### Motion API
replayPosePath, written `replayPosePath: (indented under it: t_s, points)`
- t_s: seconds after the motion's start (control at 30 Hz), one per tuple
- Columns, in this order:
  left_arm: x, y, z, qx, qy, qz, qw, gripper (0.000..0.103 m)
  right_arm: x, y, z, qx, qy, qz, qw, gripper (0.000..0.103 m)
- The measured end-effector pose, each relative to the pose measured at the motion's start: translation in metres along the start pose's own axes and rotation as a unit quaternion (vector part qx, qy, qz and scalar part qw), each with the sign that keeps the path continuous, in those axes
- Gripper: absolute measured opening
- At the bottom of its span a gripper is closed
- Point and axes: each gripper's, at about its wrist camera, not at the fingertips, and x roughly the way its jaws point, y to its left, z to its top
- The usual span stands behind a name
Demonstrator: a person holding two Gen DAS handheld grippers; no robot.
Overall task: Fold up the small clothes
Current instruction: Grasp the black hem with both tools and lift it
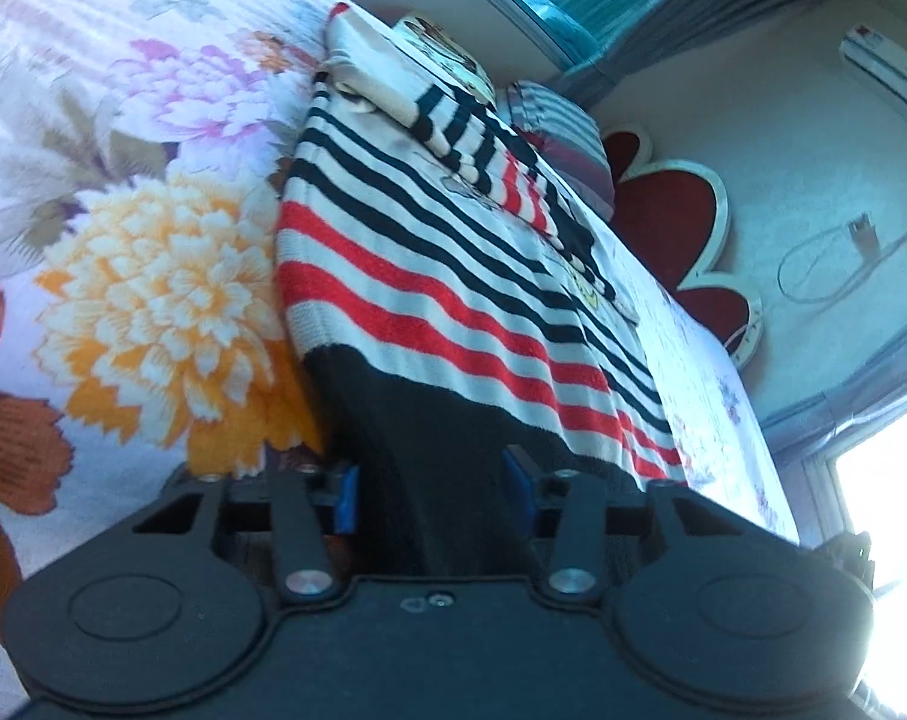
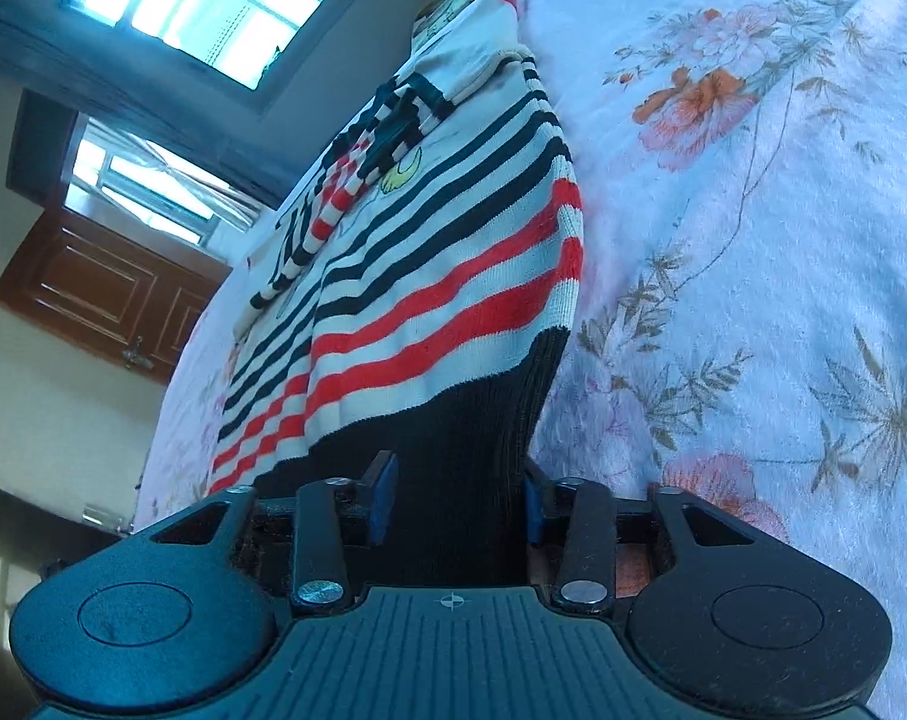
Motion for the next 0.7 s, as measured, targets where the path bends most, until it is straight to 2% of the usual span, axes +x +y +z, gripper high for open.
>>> replayPosePath:
  t_s: [0.03,0.07,0.1,0.17,0.23,0.27,0.33,0.43,0.5,0.6,0.7]
  points:
    - [0.001,0.002,0.002,-0.004,0.0,0.006,1.0,0.024,0.004,0.0,0.001,0.001,0.007,-0.007,1.0,0.006]
    - [0.001,0.004,0.003,-0.008,0.0,0.015,0.9999,0.009,0.007,-0.001,0.002,0.003,0.013,-0.014,1.0,0.006]
    - [0.001,0.005,0.004,-0.009,0.0,0.025,0.9996,0.006,0.008,0.001,0.004,-0.001,0.01,-0.014,1.0,0.005]
    - [-0.01,0.005,0.004,-0.016,-0.03,0.013,0.9993,0.005,0.001,0.007,0.009,-0.01,-0.003,-0.003,1.0,0.005]
    - [-0.03,0.001,0.003,-0.011,-0.074,-0.012,0.9972,0.005,-0.018,0.013,0.013,-0.019,-0.032,0.03,0.999,0.005]
    - [-0.038,-0.001,0.002,-0.004,-0.085,-0.013,0.9962,0.005,-0.029,0.017,0.016,-0.031,-0.043,0.047,0.997,0.005]
    - [-0.041,0.001,0.001,0.01,-0.082,0.007,0.9966,0.005,-0.04,0.021,0.018,-0.049,-0.051,0.064,0.995,0.005]
    - [-0.018,0.013,-0.006,0.01,-0.036,0.047,0.9982,0.005,-0.026,0.011,0.013,-0.054,-0.024,0.022,0.998,0.005]
    - [-0.015,0.016,-0.008,0.001,-0.046,0.042,0.998,0.005,-0.001,0.0,0.006,-0.044,0.015,-0.035,0.998,0.005]
    - [-0.016,0.01,-0.006,0.011,-0.044,0.054,0.9975,0.005,-0.002,-0.004,0.003,-0.009,-0.008,-0.019,1.0,0.005]
    - [-0.013,0.003,-0.001,0.027,-0.039,0.065,0.9968,0.005,-0.003,0.004,0.006,-0.013,-0.019,-0.022,0.999,0.005]
